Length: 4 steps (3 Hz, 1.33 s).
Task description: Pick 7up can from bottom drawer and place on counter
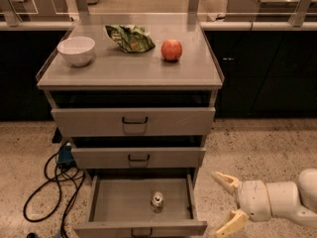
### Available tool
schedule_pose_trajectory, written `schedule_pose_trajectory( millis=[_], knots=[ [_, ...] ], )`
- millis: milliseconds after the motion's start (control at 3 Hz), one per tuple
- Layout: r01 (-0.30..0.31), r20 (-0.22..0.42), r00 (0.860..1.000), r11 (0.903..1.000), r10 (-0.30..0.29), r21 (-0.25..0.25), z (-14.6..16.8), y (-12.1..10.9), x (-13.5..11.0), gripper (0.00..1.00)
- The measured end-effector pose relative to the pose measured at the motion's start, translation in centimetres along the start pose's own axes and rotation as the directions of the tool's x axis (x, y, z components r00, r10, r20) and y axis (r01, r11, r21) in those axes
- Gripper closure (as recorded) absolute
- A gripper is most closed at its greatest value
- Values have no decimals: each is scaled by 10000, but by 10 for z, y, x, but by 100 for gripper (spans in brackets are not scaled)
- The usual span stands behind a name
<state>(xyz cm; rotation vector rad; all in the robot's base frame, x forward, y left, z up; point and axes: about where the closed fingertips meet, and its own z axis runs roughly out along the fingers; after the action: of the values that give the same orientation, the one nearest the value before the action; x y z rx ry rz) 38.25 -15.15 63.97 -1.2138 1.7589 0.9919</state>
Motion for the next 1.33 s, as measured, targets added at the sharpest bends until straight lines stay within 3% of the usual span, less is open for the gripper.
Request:
schedule_pose_trajectory(
  millis=[333,667,1000,1333],
  knots=[
    [32,1166,9931,9944,-156,1061,32,5,-10,0],
    [180,1138,9928,9867,-368,1617,39,-7,-18,0],
    [286,1035,9935,9833,-478,1795,36,-6,-21,0],
    [486,852,9939,9710,-703,2341,50,-3,-7,0]
  ],
)
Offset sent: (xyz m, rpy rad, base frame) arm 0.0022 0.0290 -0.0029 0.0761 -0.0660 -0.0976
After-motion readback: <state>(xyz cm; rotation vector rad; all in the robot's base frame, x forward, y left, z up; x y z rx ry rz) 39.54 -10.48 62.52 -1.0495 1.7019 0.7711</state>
